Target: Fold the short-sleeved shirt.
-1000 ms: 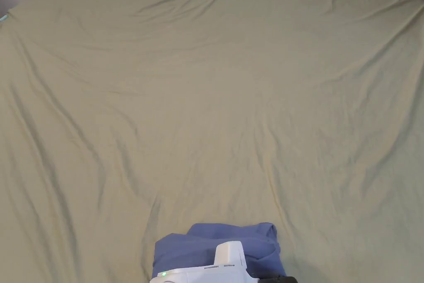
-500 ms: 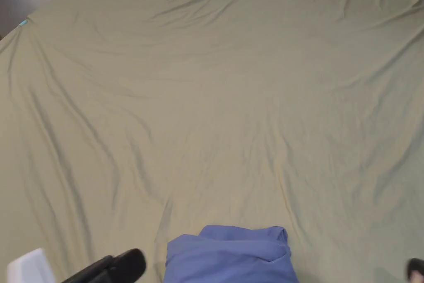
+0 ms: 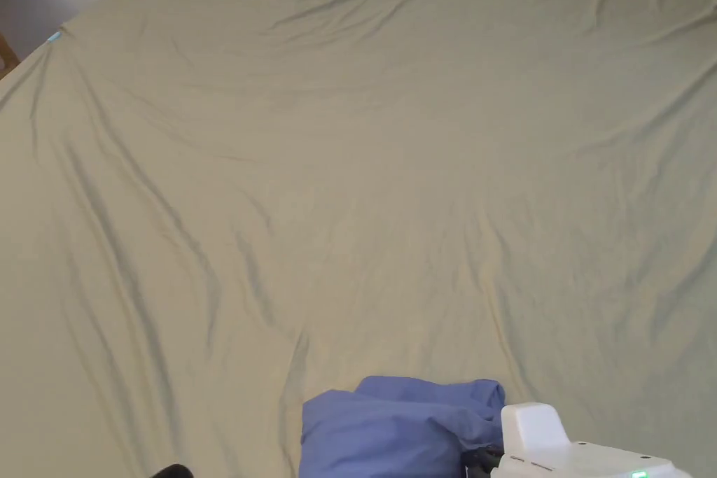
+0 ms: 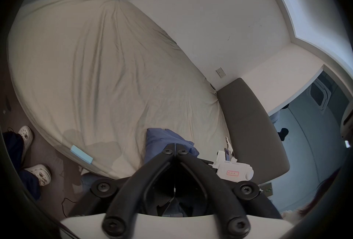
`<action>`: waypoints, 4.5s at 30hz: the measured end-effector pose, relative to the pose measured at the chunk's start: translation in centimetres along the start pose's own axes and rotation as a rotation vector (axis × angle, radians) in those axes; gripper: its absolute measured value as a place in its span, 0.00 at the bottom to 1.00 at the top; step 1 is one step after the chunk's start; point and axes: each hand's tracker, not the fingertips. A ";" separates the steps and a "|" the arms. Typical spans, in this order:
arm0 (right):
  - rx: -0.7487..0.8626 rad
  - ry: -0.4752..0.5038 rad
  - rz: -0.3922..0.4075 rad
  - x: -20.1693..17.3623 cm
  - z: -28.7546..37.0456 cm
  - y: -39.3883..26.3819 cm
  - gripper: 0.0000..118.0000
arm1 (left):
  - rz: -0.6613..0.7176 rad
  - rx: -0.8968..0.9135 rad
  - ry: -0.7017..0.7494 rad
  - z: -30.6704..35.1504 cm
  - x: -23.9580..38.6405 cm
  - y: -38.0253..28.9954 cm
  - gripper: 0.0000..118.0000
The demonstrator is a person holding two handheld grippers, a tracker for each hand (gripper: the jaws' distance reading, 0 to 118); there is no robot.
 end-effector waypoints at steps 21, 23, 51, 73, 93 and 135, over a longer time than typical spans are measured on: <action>0.002 -0.007 0.020 -0.3 -0.2 -0.3 0.00 | 0.138 -0.304 -0.132 -14.1 -7.4 0.2 0.07; 0.002 -0.004 0.020 -0.3 -0.2 -0.3 0.00 | 0.124 -0.321 -0.146 -14.0 -7.7 0.2 0.79; 0.175 0.032 -0.053 0.5 5.8 -0.4 0.00 | -0.042 -0.475 -0.089 -16.5 -6.4 2.2 0.12; 0.367 -0.291 -0.212 9.2 19.6 -4.1 0.00 | 0.027 -0.344 0.568 -4.4 -18.9 18.7 0.13; 0.444 -0.292 -0.198 7.6 20.9 -3.6 0.00 | -0.585 0.104 0.402 -1.5 0.9 10.5 1.00; 1.265 -0.425 0.023 -1.1 42.0 -5.8 0.00 | -0.754 0.840 0.293 12.7 25.5 3.7 0.00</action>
